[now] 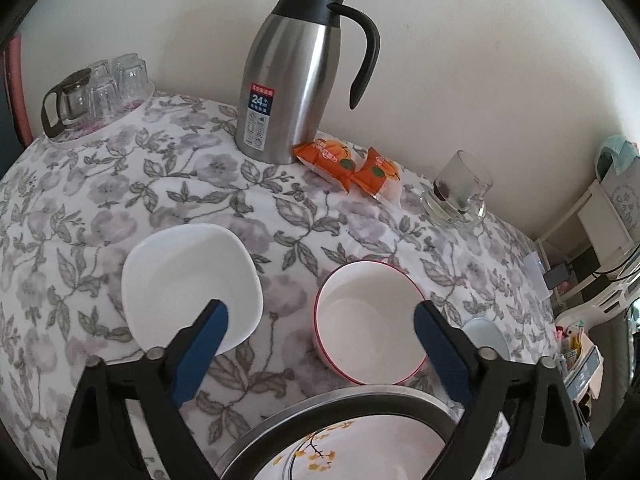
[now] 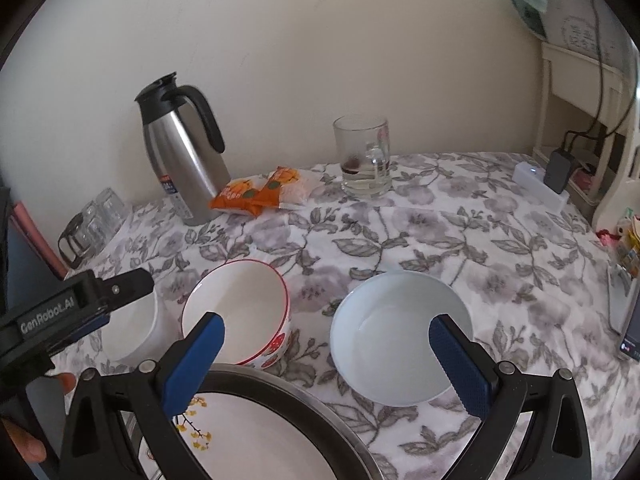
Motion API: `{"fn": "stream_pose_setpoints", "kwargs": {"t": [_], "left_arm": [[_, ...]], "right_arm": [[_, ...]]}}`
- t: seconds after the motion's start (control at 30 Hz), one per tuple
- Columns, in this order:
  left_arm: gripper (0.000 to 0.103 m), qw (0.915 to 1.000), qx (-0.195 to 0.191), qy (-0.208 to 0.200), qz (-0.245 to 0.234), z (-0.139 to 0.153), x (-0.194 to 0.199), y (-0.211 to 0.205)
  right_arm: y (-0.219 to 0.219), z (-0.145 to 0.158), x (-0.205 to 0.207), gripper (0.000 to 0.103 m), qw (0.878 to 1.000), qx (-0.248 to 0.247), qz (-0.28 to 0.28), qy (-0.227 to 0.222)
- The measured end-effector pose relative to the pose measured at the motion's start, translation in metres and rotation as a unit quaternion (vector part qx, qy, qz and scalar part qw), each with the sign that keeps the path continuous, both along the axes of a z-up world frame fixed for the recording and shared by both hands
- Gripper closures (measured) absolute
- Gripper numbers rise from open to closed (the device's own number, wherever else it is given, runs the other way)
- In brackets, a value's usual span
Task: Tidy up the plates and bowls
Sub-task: 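Move both tools toward the red-rimmed white bowl beside the basin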
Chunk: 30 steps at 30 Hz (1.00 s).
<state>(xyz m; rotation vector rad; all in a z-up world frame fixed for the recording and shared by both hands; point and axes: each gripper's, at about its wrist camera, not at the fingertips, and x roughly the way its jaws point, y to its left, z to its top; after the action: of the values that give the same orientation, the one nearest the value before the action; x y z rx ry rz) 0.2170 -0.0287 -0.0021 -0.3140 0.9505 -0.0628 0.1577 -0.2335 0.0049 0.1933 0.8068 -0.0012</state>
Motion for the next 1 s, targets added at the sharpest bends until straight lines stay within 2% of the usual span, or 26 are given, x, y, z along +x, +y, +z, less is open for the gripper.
{"fn": "stream_pose_setpoints", "kwargs": {"t": [0.07,0.23,0.3,0.37,0.53,0.67,0.8,1.0], "left_arm": [[0.018,1.0,-0.004,0.007,-0.003,-0.001,0.003,0.0],[0.019,0.9997,-0.015,0.018,-0.013,-0.002,0.01,0.0],[0.023,0.9995,-0.02,0.017,-0.017,-0.002,0.013,0.001],[0.03,0.9992,-0.03,0.021,-0.015,-0.003,0.017,0.003],[0.043,0.9984,-0.042,0.033,-0.019,-0.009,0.026,0.008],[0.048,0.9983,-0.041,0.027,-0.031,-0.009,0.033,0.005],[0.05,0.9974,-0.04,0.039,-0.046,-0.017,0.041,-0.002],[0.062,0.9955,-0.034,0.064,-0.061,-0.032,0.047,-0.011]], "right_arm": [[0.001,-0.001,0.003,0.0,1.0,-0.001,0.004,0.004],[0.004,-0.004,0.011,0.002,1.0,0.012,0.016,0.014],[0.007,-0.006,0.015,0.01,1.0,0.015,0.019,0.017],[0.009,-0.009,0.019,0.013,0.999,0.028,0.023,0.022],[0.017,-0.015,0.03,0.03,0.998,0.038,0.039,0.029],[0.019,-0.021,0.038,0.045,0.997,0.054,0.044,0.04],[0.023,-0.027,0.045,0.049,0.996,0.056,0.049,0.058],[0.026,-0.036,0.053,0.055,0.993,0.061,0.041,0.089]]}}
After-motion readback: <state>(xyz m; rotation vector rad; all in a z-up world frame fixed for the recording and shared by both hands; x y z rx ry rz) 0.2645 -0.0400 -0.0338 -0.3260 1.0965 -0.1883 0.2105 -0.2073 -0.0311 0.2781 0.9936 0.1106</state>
